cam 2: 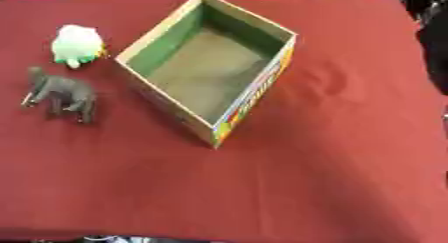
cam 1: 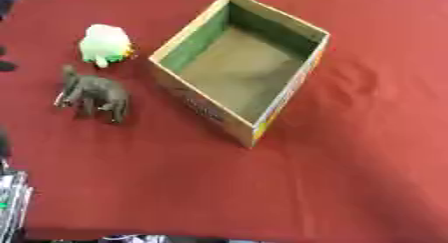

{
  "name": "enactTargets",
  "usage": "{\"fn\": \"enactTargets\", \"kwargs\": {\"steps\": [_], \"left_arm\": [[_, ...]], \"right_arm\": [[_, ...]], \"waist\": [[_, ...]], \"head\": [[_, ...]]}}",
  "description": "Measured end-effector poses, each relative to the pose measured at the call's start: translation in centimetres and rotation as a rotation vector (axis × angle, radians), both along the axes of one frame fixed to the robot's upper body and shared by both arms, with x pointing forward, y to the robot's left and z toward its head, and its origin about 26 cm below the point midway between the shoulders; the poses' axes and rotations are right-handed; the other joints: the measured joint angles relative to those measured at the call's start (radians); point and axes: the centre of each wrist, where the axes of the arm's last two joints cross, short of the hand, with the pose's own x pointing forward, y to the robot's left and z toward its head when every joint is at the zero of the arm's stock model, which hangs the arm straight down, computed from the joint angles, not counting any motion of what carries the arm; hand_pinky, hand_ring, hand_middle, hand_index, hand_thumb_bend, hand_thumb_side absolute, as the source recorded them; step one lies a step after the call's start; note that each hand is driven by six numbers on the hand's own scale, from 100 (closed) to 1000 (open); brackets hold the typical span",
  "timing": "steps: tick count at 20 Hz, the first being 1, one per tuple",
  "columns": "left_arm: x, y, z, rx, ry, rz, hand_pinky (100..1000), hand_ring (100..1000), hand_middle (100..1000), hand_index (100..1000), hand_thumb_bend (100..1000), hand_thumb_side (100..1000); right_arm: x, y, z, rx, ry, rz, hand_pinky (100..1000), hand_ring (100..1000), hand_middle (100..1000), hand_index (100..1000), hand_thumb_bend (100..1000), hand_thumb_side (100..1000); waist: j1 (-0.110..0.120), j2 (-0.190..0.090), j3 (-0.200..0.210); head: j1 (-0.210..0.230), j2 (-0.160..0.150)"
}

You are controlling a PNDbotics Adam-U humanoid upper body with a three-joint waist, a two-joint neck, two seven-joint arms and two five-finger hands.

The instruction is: Pick up objects on the table and place them in the box.

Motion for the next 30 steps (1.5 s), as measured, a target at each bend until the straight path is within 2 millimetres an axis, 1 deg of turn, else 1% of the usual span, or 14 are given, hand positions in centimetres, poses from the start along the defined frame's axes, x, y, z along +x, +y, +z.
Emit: {"fn": "enactTargets", "kwargs": {"steps": [4,9,16,19,22,26,30], "left_arm": [[0.0,0.0,0.0,0.001,0.002,0.000,507,608,650,764,100,841],[0.0,0.0,0.0,0.002,0.003,-0.001,507,609,651,764,100,843],[0.0,0.0,0.0,0.008,0.000,0.004,505,609,652,764,100,838],[0.2,-0.1,0.4,0.007,-0.015,0.001,505,610,652,766,100,829],[0.5,-0.2,1.2,0.011,-0.040,-0.002,505,611,654,767,100,814],[1.0,0.2,2.7,0.042,-0.079,0.007,505,614,654,767,100,786],[1.5,1.0,5.3,0.083,-0.138,0.050,507,620,658,778,100,738]], "right_arm": [[0.0,0.0,0.0,0.000,0.000,0.000,884,764,652,873,100,1000],[0.0,0.0,0.0,0.000,0.000,0.000,884,765,652,874,100,1000],[0.0,-0.2,0.2,-0.015,-0.013,-0.009,884,766,652,873,100,1000],[-0.1,-0.5,0.4,-0.021,-0.024,-0.023,884,766,652,873,100,1000],[-0.1,-0.6,0.5,-0.026,-0.030,-0.031,884,767,652,873,100,1000],[-0.1,-0.8,0.5,-0.028,-0.035,-0.039,883,767,652,873,100,1000],[-0.1,-0.8,0.5,-0.028,-0.037,-0.041,883,768,652,873,100,1000]], "waist": [[0.000,0.000,0.000],[0.001,0.002,-0.002],[0.010,0.025,-0.006],[0.011,0.034,-0.006],[0.015,0.034,-0.007],[0.015,0.034,-0.009],[0.016,0.032,-0.006]], "head": [[-0.001,-0.002],[-0.015,-0.020],[-0.020,-0.054],[-0.029,-0.065],[-0.037,-0.071],[-0.039,-0.072],[-0.039,-0.072]]}}
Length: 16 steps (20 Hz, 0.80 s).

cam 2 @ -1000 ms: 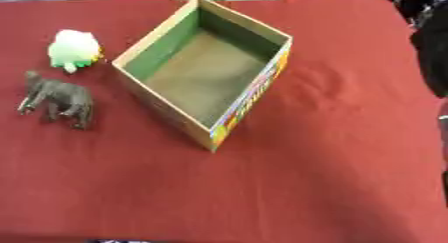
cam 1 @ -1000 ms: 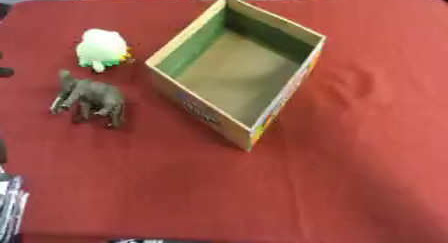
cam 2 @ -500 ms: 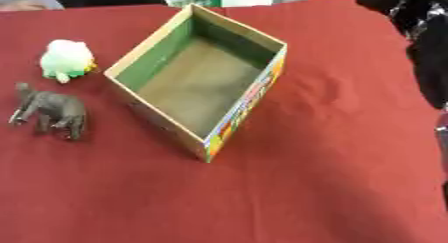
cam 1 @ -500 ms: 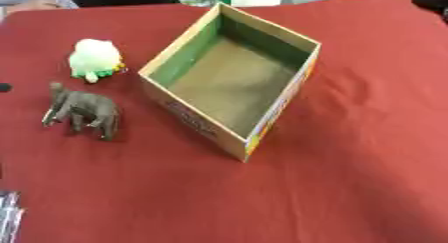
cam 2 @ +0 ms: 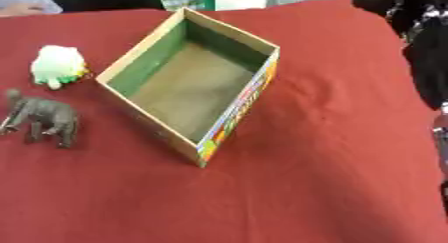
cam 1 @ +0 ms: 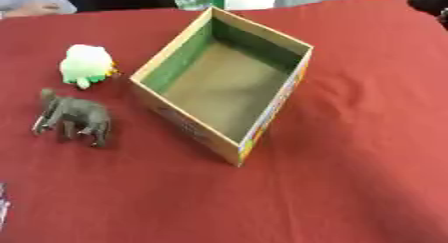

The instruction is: Pick up objects on the table and place them in the box.

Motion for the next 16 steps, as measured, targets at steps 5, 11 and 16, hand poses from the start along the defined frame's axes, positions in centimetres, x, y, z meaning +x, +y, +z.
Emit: {"fn": "enactTargets", "kwargs": {"steps": [5,11,16], "left_arm": [[0.3,1.1,3.3,0.123,-0.042,0.087,516,634,678,817,100,670],[0.1,2.4,5.8,0.282,-0.033,0.208,554,682,725,873,100,579],[0.2,1.8,6.7,0.417,-0.027,0.242,593,729,765,915,100,524]], "right_arm": [[-0.1,-0.1,-0.2,-0.002,0.005,-0.004,881,768,653,872,100,1000],[-0.1,-0.3,-0.1,-0.001,-0.002,-0.011,880,768,652,872,100,1000],[-0.2,-0.5,-0.1,-0.013,0.001,-0.021,880,768,653,871,100,1000]], "waist": [[-0.001,-0.008,0.004],[-0.009,-0.010,-0.001],[0.005,-0.014,-0.002]], "head": [[-0.002,0.000],[-0.005,0.001],[-0.024,0.001]]}}
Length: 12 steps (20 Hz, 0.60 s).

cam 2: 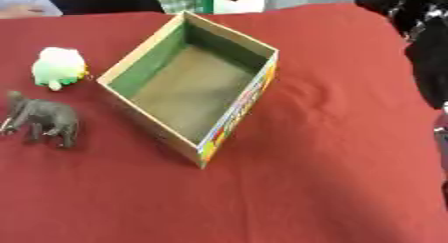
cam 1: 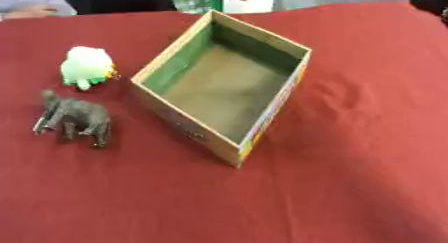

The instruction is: Pick up objects on the table and place them in the box.

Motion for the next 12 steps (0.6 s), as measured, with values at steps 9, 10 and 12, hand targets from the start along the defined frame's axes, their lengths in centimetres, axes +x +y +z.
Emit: {"fn": "enactTargets", "kwargs": {"steps": [9,10,12], "left_arm": [[2.6,0.1,-0.1,0.368,0.143,0.067,624,758,782,941,100,462],[2.9,0.2,-0.1,0.411,0.158,0.078,629,764,786,945,100,466],[3.4,0.7,0.0,0.496,0.188,0.109,639,774,795,952,100,472]], "right_arm": [[0.0,-0.1,0.1,-0.007,-0.006,-0.004,880,769,652,871,100,1000],[0.0,-0.1,0.1,-0.008,-0.006,-0.003,880,769,652,871,100,1000],[0.0,-0.1,0.1,-0.009,-0.007,-0.001,880,769,652,871,100,1000]], "waist": [[-0.006,-0.002,-0.019],[-0.006,-0.002,-0.019],[-0.006,-0.002,-0.023]], "head": [[-0.013,-0.009],[-0.014,-0.009],[-0.013,-0.009]]}}
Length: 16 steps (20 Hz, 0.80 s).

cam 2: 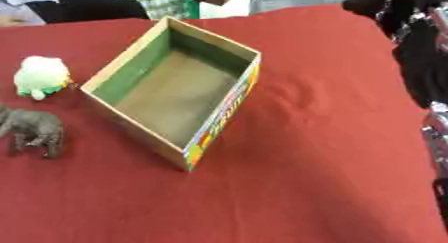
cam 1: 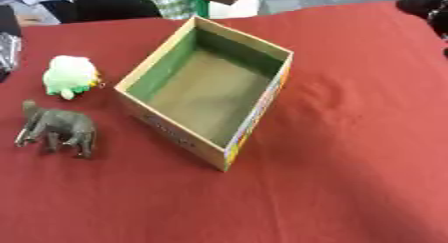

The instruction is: Pick up objects on the table and place them in the box.

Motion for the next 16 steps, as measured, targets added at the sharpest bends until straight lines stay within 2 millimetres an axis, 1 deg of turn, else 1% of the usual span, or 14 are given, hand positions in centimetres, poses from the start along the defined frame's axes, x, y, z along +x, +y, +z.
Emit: {"fn": "enactTargets", "kwargs": {"steps": [2,4,5,6,7,8,9,12,14,16], "left_arm": [[0.3,0.7,0.2,0.079,0.021,0.032,645,779,800,954,100,490],[0.4,1.7,0.6,0.155,0.038,0.069,674,804,826,976,100,656],[0.5,2.1,0.6,0.191,0.048,0.087,684,813,835,986,100,714],[0.5,2.5,0.6,0.222,0.060,0.103,684,813,835,986,100,714],[0.7,2.9,0.6,0.248,0.074,0.116,695,824,848,997,120,800],[0.8,3.2,0.4,0.274,0.089,0.129,699,828,853,1000,150,820],[1.0,3.5,0.2,0.298,0.107,0.142,700,832,856,1000,202,835],[1.5,4.2,-0.8,0.363,0.164,0.180,698,844,860,1000,274,831],[1.8,4.6,-1.1,0.404,0.192,0.203,698,847,866,1000,299,835],[2.1,4.9,-1.3,0.444,0.216,0.223,699,855,876,1000,358,835]], "right_arm": [[0.0,0.1,0.0,-0.002,0.000,0.003,880,769,652,871,100,1000],[0.1,0.2,0.1,-0.003,-0.004,0.008,879,769,652,871,100,1000],[0.1,0.2,0.2,-0.004,-0.007,0.009,879,769,653,871,100,1000],[0.1,0.3,0.2,-0.005,-0.008,0.012,879,769,653,871,100,1000],[0.1,0.3,0.3,-0.006,-0.009,0.015,879,769,653,871,100,1000],[0.1,0.4,0.4,-0.008,-0.009,0.018,879,769,652,872,100,1000],[0.1,0.5,0.4,-0.009,-0.008,0.021,879,769,652,872,100,1000],[0.1,0.5,0.4,-0.010,-0.007,0.025,879,770,652,872,100,1000],[0.2,0.5,0.4,-0.012,-0.005,0.027,880,770,652,872,100,1000],[0.2,0.6,0.3,-0.014,-0.003,0.030,880,770,652,872,100,1000]], "waist": [[-0.002,0.000,-0.003],[-0.005,0.001,-0.008],[-0.006,0.001,-0.011],[-0.006,0.001,-0.012],[-0.006,0.001,-0.013],[-0.005,0.001,-0.014],[-0.005,0.001,-0.014],[-0.005,0.001,-0.015],[-0.005,0.001,-0.015],[-0.005,0.001,-0.015]], "head": [[0.005,0.000],[0.012,0.000],[0.018,0.000],[0.023,0.000],[0.028,0.000],[0.034,0.000],[0.039,0.000],[0.049,0.000],[0.051,-0.001],[0.052,-0.004]]}}
